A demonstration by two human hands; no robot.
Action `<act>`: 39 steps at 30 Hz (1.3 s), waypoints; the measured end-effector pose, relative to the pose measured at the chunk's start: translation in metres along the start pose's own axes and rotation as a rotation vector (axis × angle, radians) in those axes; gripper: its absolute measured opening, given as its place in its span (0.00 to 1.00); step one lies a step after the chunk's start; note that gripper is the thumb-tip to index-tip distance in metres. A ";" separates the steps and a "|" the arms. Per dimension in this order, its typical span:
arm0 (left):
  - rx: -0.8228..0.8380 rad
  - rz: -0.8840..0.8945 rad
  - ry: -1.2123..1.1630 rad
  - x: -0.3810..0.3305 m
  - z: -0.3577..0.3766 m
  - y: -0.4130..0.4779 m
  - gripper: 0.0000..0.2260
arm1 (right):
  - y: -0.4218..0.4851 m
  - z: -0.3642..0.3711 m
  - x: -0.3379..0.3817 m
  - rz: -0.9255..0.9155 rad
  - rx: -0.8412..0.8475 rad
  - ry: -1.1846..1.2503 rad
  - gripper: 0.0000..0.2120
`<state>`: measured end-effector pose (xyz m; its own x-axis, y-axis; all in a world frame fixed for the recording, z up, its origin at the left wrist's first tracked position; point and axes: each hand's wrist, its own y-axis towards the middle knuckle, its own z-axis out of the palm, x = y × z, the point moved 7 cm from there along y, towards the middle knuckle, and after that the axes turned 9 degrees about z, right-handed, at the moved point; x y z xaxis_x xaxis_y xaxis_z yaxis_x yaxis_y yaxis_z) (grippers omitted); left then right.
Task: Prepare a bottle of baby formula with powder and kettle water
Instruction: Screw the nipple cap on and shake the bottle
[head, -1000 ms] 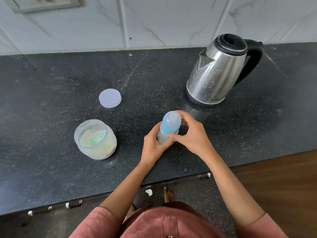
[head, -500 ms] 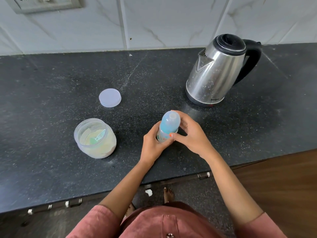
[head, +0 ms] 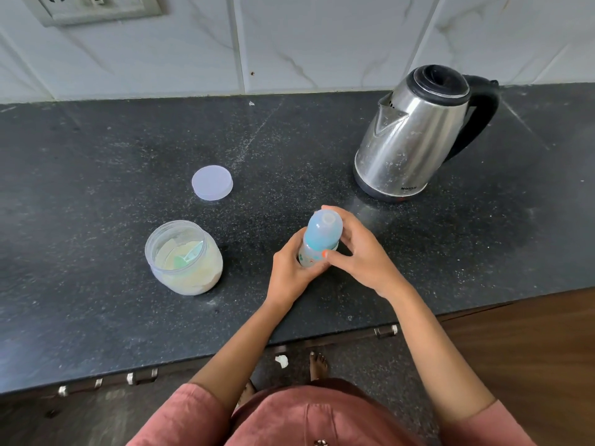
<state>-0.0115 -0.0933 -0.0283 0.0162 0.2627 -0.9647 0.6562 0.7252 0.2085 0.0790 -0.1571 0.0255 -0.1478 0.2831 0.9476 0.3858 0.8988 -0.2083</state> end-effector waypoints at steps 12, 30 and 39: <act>-0.005 -0.011 -0.019 0.000 -0.001 0.000 0.25 | 0.004 -0.001 0.002 -0.003 -0.176 -0.120 0.32; 0.005 0.004 0.022 -0.002 -0.001 0.000 0.26 | 0.001 -0.004 -0.001 -0.007 -0.047 -0.049 0.33; -0.004 0.002 0.015 -0.001 0.000 -0.001 0.26 | 0.002 -0.010 0.002 -0.013 -0.221 -0.160 0.26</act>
<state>-0.0121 -0.0944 -0.0271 0.0061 0.2740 -0.9617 0.6531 0.7272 0.2113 0.0890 -0.1578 0.0293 -0.2894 0.3369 0.8960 0.5698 0.8128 -0.1216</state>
